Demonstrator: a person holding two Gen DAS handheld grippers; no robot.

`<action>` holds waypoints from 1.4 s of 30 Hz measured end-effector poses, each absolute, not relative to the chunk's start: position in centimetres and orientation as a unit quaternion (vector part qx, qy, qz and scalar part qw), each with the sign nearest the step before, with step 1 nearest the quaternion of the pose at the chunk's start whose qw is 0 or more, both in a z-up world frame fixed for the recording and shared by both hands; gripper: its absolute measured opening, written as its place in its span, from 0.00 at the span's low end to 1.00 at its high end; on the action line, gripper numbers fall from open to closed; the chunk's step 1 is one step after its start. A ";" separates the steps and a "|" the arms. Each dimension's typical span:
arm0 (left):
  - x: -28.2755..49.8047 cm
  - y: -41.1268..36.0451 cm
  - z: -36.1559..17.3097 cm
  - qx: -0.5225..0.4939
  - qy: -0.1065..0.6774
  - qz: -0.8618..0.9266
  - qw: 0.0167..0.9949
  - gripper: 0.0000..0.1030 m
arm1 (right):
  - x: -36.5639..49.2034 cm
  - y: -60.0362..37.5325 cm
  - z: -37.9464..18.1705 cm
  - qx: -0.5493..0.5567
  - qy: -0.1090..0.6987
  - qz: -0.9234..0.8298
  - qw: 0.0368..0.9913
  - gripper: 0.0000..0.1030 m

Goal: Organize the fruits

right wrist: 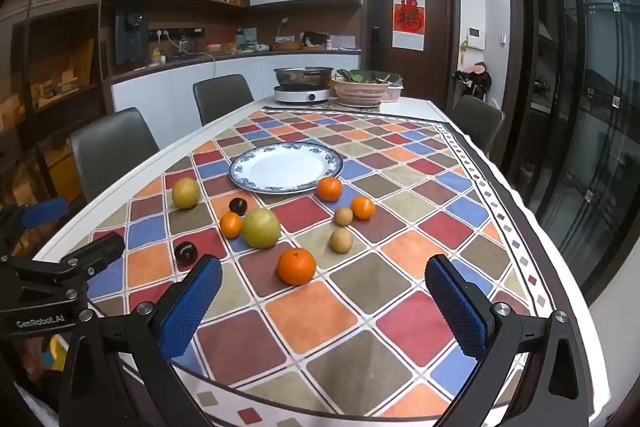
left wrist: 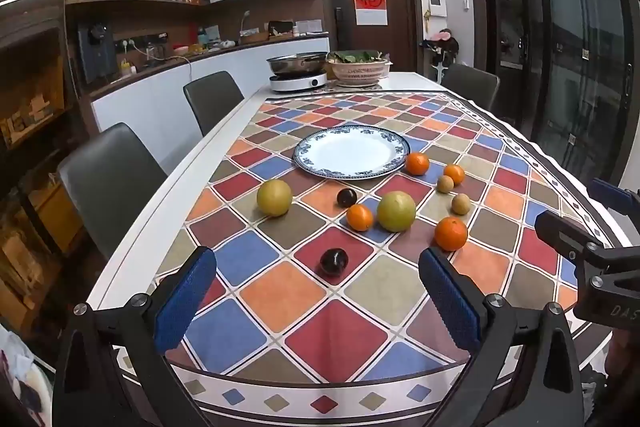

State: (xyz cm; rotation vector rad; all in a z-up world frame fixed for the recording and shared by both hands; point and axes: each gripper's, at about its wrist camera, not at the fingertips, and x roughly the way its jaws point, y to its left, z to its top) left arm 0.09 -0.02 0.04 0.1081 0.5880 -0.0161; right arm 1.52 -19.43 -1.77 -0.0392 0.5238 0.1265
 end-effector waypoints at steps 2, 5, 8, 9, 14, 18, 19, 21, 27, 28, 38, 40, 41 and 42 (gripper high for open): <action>-0.2 0.1 0.1 0.046 0.281 -0.014 0.958 1.00 | 1.5 -19.4 -1.8 -0.021 0.257 0.062 0.964 0.99; -0.7 0.3 0.4 0.044 0.275 -0.028 0.960 1.00 | 1.5 -19.4 -1.8 -0.023 0.255 0.061 0.965 0.99; -0.8 0.0 0.6 0.047 0.277 -0.025 0.959 1.00 | 1.5 -19.4 -1.8 -0.022 0.255 0.062 0.965 0.99; -0.7 0.0 0.6 0.046 0.277 -0.025 0.959 1.00 | 1.5 -19.4 -1.8 -0.023 0.255 0.062 0.965 0.99; -0.3 0.1 0.3 0.041 0.280 -0.025 0.959 1.00 | 1.5 -19.4 -1.7 -0.024 0.253 0.063 0.965 0.99; -0.5 0.4 0.2 0.038 0.280 -0.024 0.959 1.00 | 1.5 -19.2 -1.8 -0.024 0.253 0.062 0.965 0.99; -0.5 0.4 0.2 0.038 0.280 -0.023 0.959 1.00 | 1.5 -19.2 -1.8 -0.024 0.253 0.062 0.965 0.99; -0.5 0.5 0.2 0.037 0.280 -0.023 0.959 1.00 | 1.5 -19.2 -1.8 -0.025 0.253 0.062 0.965 0.99; -0.5 0.5 0.2 0.037 0.280 -0.022 0.959 1.00 | 1.5 -19.2 -1.8 -0.025 0.253 0.061 0.965 0.99; -0.5 0.5 0.2 0.037 0.279 -0.022 0.959 1.00 | 1.5 -19.2 -1.8 -0.025 0.253 0.061 0.965 0.99; -0.5 0.6 0.2 0.037 0.279 -0.021 0.959 1.00 | 1.4 -19.1 -1.8 -0.027 0.253 0.061 0.965 0.99; -0.5 0.6 0.2 0.037 0.279 -0.021 0.959 1.00 | 1.4 -19.1 -1.8 -0.027 0.253 0.061 0.965 0.99; -0.5 0.6 0.3 0.037 0.279 -0.022 0.959 1.00 | 1.4 -19.1 -1.8 -0.027 0.253 0.061 0.965 0.99; -0.5 0.6 0.3 0.037 0.279 -0.022 0.959 1.00 | 1.4 -19.1 -1.8 -0.027 0.253 0.061 0.965 0.99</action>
